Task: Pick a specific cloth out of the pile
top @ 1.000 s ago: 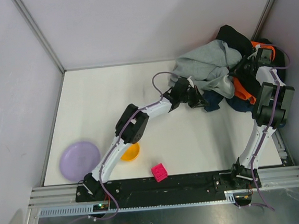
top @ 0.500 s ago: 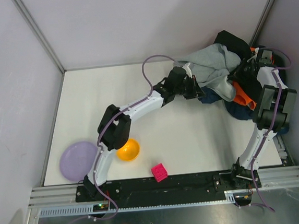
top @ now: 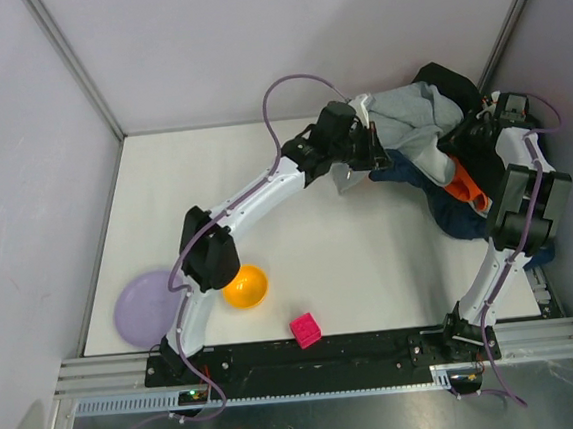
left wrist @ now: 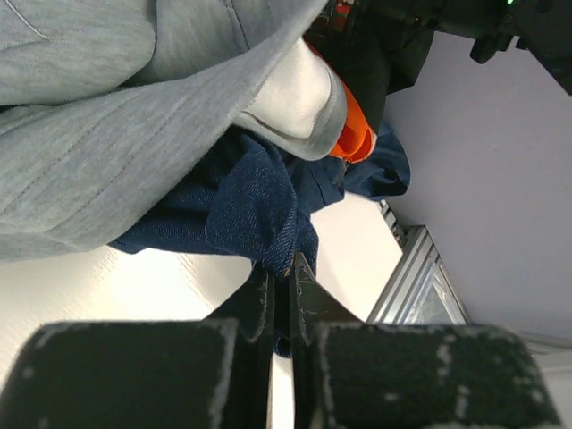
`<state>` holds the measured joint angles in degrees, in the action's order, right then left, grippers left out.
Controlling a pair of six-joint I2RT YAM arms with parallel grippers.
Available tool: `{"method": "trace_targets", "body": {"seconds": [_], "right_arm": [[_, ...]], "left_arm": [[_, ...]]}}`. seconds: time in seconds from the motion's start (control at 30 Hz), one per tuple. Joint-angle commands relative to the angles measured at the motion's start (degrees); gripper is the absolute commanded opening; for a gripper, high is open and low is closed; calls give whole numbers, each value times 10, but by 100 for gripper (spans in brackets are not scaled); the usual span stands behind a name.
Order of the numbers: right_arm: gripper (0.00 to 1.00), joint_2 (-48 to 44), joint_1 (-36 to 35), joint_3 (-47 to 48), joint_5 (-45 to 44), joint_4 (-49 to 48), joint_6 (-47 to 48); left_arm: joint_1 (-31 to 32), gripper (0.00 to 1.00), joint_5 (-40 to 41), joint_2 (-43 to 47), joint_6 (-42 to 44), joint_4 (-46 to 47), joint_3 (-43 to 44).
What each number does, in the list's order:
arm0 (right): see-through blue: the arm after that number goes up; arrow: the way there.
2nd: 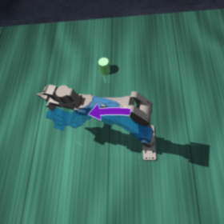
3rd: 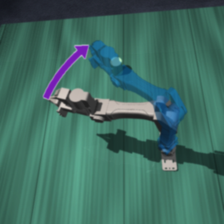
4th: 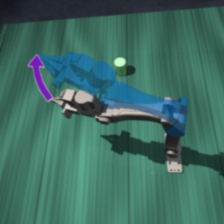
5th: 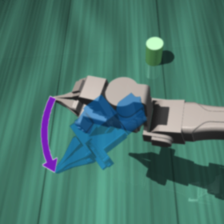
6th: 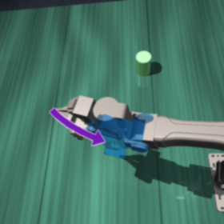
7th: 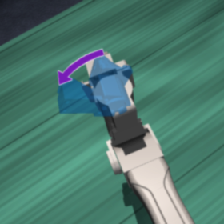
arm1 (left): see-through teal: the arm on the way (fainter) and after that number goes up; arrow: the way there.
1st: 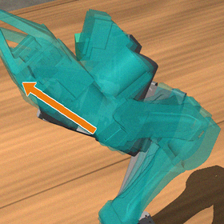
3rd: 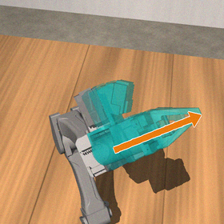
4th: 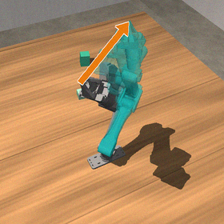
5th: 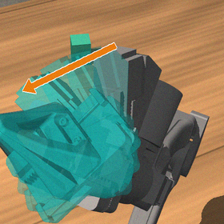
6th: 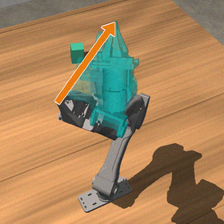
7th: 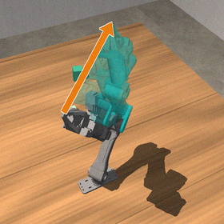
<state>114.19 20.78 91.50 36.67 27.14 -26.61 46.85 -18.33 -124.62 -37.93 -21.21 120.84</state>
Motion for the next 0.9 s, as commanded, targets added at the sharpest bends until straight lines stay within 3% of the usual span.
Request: {"method": "trace_targets", "body": {"seconds": [0.0, 0.23, 0.37, 0.5, 0.63, 0.87], "right_arm": [[4, 6, 15, -22, -51, 51, -1], [8, -23, 15, 11, -16, 48, -25], [22, -38, 15, 20, 0, 49, -25], [49, -61, 13, 11, -11, 55, -11], [68, -93, 12, -11, -24, 58, 5], [81, -172, 5, -72, -49, 55, 18]], "left_arm": [[-17, 1, -41, 234, 22, 67, 110], [-38, 1, -36, 279, 52, 27, 108], [-45, 1, -36, 311, 72, 6, 59], [-45, 1, -33, 354, 72, 3, -79], [-45, 1, -15, 397, 58, 7, -244], [-44, 1, 22, 453, 35, 40, -471]]}}
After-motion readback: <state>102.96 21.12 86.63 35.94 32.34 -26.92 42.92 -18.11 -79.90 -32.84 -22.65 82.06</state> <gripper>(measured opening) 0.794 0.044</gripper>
